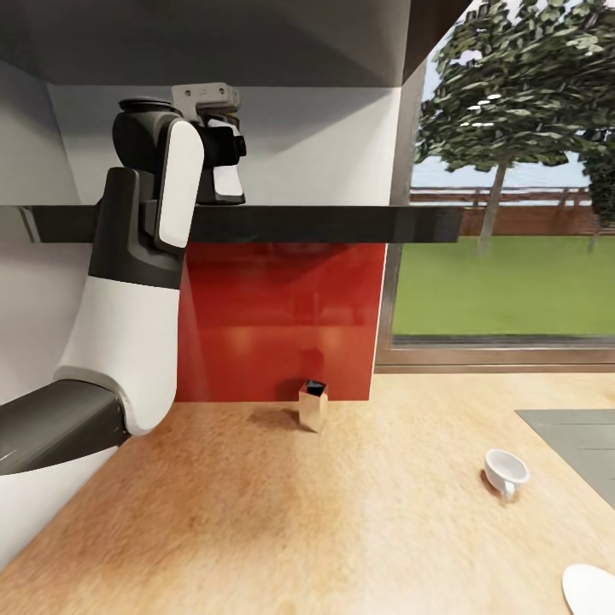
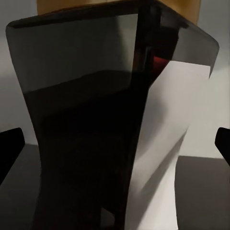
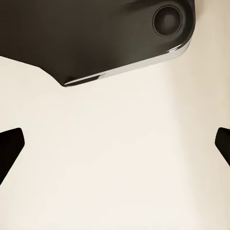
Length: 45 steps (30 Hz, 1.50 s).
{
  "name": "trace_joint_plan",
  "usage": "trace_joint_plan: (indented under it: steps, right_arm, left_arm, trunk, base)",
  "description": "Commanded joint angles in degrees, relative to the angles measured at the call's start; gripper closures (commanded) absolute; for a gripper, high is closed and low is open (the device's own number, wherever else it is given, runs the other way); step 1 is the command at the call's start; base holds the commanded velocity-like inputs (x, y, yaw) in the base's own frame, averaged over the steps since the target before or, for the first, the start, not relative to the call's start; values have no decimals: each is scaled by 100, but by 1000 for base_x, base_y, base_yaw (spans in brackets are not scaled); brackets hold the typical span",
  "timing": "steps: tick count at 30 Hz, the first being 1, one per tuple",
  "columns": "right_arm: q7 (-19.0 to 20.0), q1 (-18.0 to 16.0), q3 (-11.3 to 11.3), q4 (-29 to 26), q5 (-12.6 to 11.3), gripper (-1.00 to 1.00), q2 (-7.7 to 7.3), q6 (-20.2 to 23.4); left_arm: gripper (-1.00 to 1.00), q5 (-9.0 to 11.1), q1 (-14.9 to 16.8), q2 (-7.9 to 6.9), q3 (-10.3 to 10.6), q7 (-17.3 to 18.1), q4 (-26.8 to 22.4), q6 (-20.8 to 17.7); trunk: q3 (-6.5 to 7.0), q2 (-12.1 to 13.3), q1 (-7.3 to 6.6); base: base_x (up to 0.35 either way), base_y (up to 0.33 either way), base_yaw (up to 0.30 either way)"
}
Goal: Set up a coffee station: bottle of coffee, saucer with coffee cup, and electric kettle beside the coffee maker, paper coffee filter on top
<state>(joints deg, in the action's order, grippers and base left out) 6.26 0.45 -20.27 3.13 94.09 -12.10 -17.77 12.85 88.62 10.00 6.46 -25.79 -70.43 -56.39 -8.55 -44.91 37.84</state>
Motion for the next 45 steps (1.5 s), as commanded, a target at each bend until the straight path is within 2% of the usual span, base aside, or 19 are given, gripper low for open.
trace_joint_plan:
  steps: [1,27,28,45]
  right_arm:
    - [33,-1,-48,-5,13,-100,-2,-16]
    - [33,-1,-48,-5,13,-100,-2,-16]
    - [33,-1,-48,-5,13,-100,-2,-16]
    - [33,-1,-48,-5,13,-100,-2,-16]
  left_arm:
    - [-100,57,6,0,5,-57,-1,-13]
    - [-100,51,6,0,5,-66,171,-4]
    - [100,51,6,0,5,-66,171,-4]
    - [100,57,6,0,5,-66,153,-4]
  trunk:
    - [-8,-6,2]
    - [-8,-6,2]
    - [-8,-6,2]
    - [-8,-6,2]
  base:
    - [37,0,0]
    - [25,0,0]
    - [0,0,0]
    - [0,0,0]
